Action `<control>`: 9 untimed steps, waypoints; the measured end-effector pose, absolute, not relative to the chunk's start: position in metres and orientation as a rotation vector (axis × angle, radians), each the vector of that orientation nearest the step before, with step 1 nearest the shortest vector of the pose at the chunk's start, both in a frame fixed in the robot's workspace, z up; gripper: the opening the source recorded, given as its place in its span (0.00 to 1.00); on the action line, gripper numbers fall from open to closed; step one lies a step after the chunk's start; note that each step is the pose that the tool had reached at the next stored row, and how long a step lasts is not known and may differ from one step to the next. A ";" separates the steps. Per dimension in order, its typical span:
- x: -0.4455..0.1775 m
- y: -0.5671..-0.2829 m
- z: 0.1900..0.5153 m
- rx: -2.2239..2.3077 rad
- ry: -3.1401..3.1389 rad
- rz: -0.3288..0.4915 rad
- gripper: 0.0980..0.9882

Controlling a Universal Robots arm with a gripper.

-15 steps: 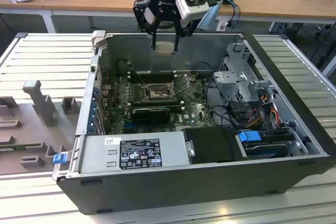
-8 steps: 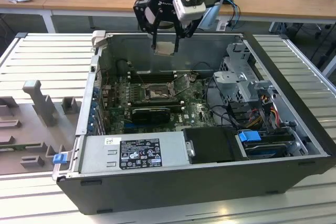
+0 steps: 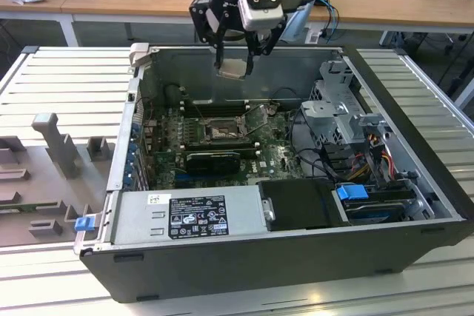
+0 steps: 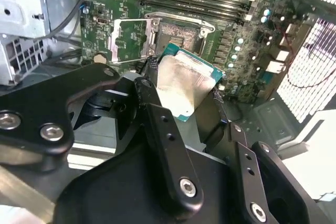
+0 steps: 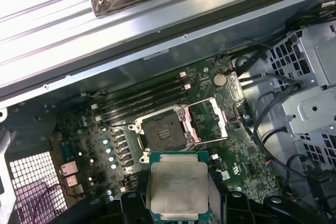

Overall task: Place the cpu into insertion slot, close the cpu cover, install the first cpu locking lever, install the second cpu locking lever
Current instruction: 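Place the cpu into insertion slot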

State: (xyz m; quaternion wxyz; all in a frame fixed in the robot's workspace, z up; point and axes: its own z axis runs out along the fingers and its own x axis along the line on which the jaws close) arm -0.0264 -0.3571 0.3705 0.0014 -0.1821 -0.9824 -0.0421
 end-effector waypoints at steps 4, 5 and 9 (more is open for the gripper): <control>-0.026 -0.357 0.370 -0.663 -3.068 -0.132 0.48; -0.026 -0.357 0.370 -0.695 -3.061 -0.132 0.48; -0.026 -0.357 0.370 -0.792 -3.040 -0.132 0.48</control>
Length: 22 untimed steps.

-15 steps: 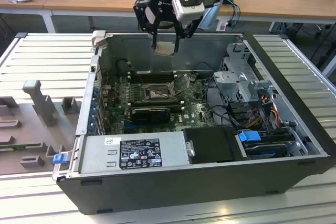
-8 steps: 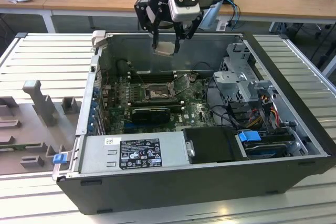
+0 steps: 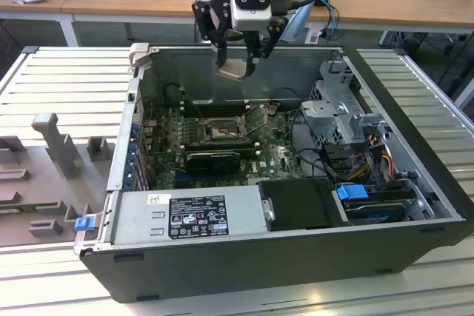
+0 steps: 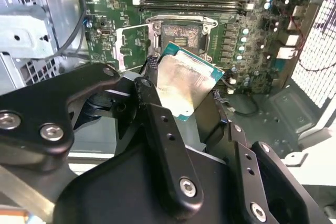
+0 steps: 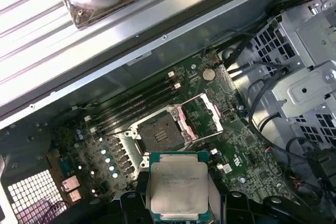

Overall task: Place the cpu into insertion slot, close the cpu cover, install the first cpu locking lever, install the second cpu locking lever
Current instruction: 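Place the cpu into insertion slot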

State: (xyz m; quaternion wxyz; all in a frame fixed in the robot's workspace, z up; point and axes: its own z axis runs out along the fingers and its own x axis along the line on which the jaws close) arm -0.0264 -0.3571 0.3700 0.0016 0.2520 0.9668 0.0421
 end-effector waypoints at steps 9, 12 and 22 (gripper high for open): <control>-0.026 -0.357 0.369 1.013 2.961 0.131 0.48; -0.026 -0.357 0.369 1.082 2.934 0.131 0.48; -0.026 -0.357 0.368 1.342 2.817 0.128 0.48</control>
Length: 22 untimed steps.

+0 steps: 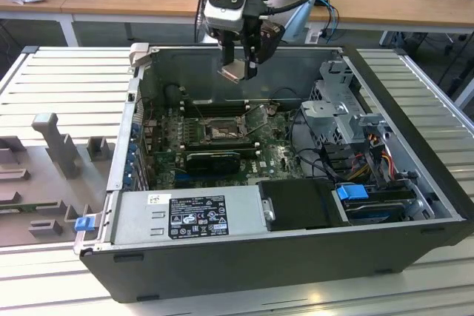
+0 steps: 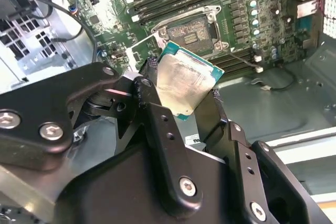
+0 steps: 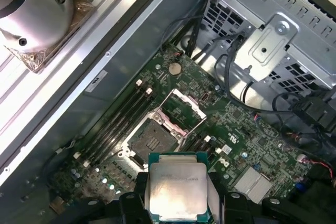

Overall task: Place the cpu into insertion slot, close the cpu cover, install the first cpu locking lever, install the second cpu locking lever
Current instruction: 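Place the cpu into insertion slot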

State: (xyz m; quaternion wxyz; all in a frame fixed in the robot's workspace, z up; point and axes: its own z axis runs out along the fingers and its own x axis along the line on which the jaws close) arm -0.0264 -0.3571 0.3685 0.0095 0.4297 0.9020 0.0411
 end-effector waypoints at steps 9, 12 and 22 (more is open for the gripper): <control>-0.026 -0.357 0.368 1.477 2.744 0.126 0.48; -0.026 -0.357 0.368 1.524 2.716 0.125 0.48; -0.026 -0.357 0.368 1.688 2.612 0.122 0.48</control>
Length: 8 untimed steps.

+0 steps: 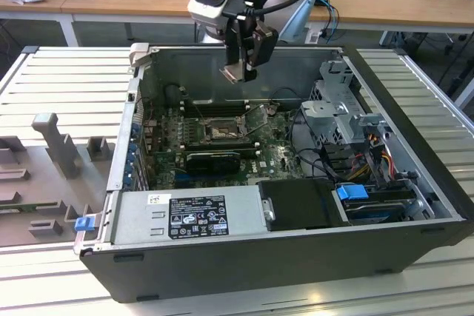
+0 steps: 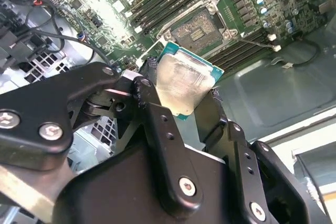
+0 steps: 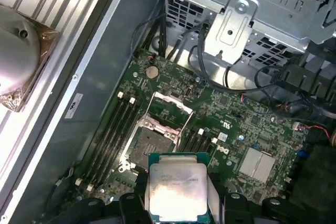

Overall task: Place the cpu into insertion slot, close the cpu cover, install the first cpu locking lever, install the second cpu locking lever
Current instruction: 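Place the cpu into insertion slot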

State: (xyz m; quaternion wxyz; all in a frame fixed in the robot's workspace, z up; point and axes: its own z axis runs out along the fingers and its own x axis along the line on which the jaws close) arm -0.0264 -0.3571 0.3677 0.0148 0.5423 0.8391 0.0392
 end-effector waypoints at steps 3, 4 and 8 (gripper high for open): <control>-0.026 -0.357 0.368 1.730 2.583 0.121 0.48; -0.026 -0.357 0.368 1.747 2.570 0.121 0.48; -0.026 -0.357 0.367 1.817 2.518 0.119 0.48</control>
